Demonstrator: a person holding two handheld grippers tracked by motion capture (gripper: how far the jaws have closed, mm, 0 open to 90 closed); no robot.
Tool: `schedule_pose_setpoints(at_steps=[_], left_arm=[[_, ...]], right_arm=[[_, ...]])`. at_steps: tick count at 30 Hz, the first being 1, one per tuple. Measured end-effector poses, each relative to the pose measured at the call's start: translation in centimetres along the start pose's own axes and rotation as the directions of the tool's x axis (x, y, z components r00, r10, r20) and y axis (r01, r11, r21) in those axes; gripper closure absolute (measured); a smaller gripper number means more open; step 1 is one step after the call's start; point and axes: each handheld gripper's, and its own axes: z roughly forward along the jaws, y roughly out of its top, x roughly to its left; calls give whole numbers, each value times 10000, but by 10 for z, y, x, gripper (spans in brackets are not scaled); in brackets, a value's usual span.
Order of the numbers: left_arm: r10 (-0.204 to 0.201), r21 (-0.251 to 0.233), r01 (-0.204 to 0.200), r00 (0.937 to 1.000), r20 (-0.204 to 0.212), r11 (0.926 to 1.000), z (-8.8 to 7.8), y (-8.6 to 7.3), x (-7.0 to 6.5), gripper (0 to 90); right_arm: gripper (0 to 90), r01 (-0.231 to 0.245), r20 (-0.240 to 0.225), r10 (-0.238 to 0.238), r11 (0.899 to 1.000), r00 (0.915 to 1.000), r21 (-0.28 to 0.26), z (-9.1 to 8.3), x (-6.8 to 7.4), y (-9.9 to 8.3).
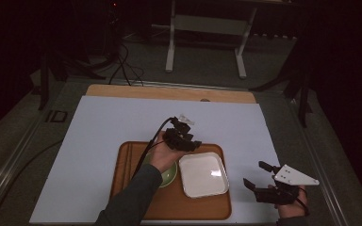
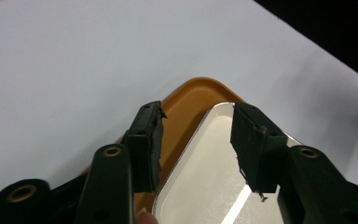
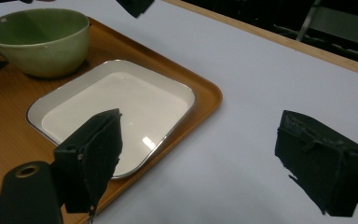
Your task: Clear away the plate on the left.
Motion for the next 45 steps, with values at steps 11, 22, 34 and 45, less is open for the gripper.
schedule_pose_setpoints(at_steps=[11,22,34,45], left_arm=[[-216,-1202,141,9979,-607,9927,-37,-7,6,488],[-561,-1815,224,9816,-1826,9831,-74,-20,9,405],[-666,-2247,-18,9526,-2968,9744,-108,-40,15,275],[-1188,-2952,154,9343,-3360,9553,-137,-81,30,269]], right_arm=[[146,-7,6,7,10000,10000,27,0,0,0],[146,-7,-3,7,10000,10000,65,1,1,0],[146,41,-34,-41,9999,10000,109,2,2,0],[146,11,-22,-11,9999,10000,104,2,2,0]])
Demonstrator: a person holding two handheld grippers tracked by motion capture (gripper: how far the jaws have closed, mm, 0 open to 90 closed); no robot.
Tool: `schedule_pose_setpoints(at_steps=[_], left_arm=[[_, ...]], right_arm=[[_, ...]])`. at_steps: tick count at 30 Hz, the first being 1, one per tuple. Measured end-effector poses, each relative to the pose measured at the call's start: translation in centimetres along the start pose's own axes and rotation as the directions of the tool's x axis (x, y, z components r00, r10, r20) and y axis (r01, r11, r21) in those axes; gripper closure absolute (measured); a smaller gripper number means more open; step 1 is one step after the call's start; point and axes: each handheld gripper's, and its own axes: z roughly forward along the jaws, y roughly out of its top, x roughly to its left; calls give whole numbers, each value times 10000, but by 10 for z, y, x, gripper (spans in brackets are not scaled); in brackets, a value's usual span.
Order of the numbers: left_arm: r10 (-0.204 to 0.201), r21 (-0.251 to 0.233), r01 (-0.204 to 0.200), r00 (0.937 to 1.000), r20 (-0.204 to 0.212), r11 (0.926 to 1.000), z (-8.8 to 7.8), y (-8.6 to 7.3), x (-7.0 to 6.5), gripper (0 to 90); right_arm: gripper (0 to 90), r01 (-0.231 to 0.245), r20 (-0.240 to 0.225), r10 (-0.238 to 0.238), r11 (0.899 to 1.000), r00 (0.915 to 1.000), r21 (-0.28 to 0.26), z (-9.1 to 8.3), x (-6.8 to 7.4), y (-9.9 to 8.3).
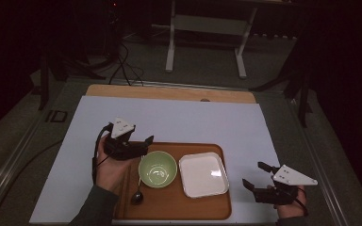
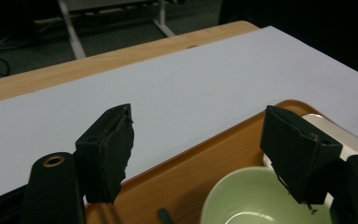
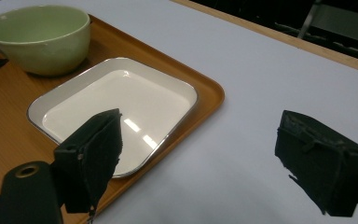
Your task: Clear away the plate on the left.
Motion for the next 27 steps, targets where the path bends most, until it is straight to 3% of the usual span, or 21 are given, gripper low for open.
schedule_pose_setpoints(at_steps=[4,18,27], left_arm=[[-363,-282,362,9993,-27,9989,-10,-14,11,286],[-580,-520,572,9982,-149,9970,-41,-68,42,296],[-291,-519,276,9991,-293,9983,-57,-84,52,310]], right_arm=[[147,1,-1,-1,10000,10000,-8,0,0,0],[147,-54,-10,54,10000,10000,1,0,0,0],[147,13,-127,-13,10000,9999,7,3,2,1]])
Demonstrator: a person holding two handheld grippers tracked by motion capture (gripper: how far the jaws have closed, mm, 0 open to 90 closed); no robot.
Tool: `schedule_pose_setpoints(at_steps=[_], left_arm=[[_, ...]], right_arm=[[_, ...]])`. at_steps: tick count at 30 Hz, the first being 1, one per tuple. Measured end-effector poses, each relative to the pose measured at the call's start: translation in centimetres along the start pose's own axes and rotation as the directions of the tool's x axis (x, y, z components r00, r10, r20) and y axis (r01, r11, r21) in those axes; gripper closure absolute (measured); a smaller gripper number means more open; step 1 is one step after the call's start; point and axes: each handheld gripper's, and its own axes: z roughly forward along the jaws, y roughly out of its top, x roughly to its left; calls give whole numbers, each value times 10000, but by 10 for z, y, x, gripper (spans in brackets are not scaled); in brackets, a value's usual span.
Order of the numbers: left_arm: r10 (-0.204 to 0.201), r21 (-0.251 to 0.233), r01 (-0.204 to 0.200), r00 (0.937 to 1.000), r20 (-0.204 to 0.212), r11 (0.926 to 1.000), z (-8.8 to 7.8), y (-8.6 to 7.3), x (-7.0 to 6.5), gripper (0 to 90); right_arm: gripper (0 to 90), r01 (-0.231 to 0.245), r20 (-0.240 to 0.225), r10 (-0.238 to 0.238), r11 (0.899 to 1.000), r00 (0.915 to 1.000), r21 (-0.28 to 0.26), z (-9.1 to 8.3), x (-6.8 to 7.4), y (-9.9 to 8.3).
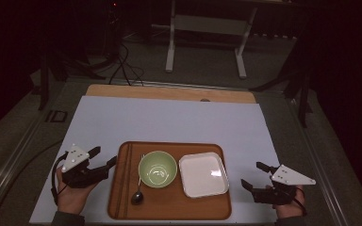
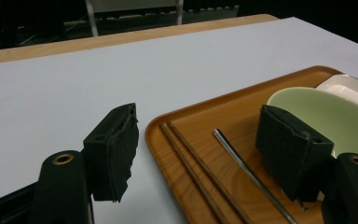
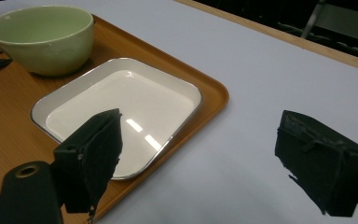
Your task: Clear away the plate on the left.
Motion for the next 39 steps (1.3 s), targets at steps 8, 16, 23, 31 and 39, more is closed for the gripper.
schedule_pose_setpoints(at_steps=[8,16,23,31,39], left_arm=[[471,72,-471,9989,-8,9989,-11,-10,5,351],[567,376,-561,9983,-136,9977,-19,-22,10,371],[415,446,-406,9990,-178,9982,-28,-30,13,374],[300,228,-294,9992,-253,9993,-36,-30,14,379],[372,246,-365,9989,-285,9990,-34,-31,16,378]], right_arm=[[147,54,-57,-54,10000,10000,27,2,2,1],[147,61,-141,-60,10000,9999,22,4,3,1],[147,60,-164,-60,10000,9998,6,5,4,2],[147,65,-217,-65,10000,9997,-16,7,5,2],[147,103,-167,-104,9999,9998,-19,7,4,2]])
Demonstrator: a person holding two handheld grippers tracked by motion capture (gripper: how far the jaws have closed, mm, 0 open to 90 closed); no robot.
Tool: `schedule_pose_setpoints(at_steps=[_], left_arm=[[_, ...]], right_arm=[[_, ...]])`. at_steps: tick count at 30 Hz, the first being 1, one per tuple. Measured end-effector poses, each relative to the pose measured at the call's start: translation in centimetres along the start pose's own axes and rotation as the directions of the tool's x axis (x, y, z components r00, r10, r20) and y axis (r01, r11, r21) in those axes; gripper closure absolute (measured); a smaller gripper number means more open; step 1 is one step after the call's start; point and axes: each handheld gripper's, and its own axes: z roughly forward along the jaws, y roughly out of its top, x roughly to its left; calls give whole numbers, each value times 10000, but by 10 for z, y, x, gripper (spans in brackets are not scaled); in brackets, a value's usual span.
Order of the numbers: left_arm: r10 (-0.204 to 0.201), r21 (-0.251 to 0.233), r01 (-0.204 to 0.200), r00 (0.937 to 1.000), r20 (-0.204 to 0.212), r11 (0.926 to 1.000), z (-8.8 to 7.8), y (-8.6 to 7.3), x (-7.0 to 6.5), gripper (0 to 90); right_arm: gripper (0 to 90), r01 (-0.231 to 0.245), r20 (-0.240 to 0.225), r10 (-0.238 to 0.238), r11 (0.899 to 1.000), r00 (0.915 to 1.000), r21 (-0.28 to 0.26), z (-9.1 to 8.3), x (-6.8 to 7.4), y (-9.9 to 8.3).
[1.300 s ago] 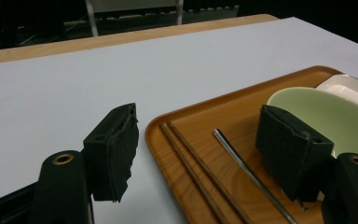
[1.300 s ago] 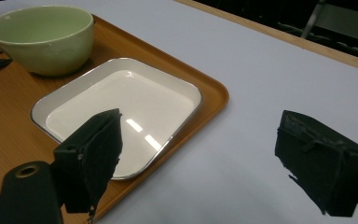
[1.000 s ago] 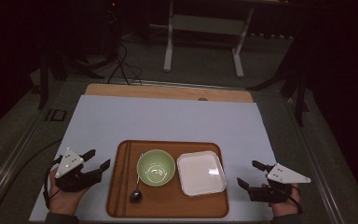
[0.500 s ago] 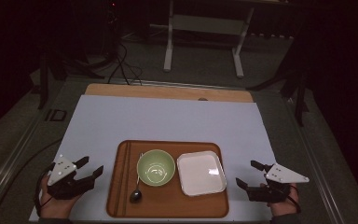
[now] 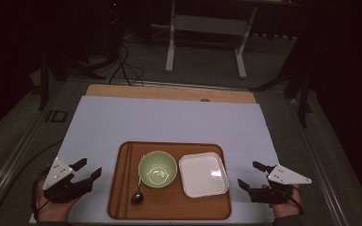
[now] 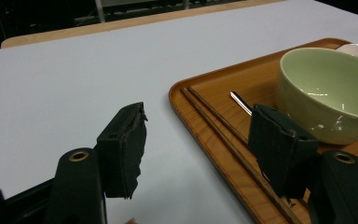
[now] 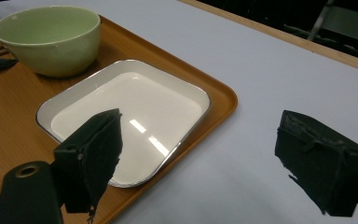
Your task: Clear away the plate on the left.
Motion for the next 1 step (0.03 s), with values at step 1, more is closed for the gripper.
schedule_pose_setpoints(at_steps=[1], left_arm=[[0,15,0,10000,-5,10000,1,0,0,378]], right_arm=[[147,10,10,-10,10000,10000,-20,0,0,0]])
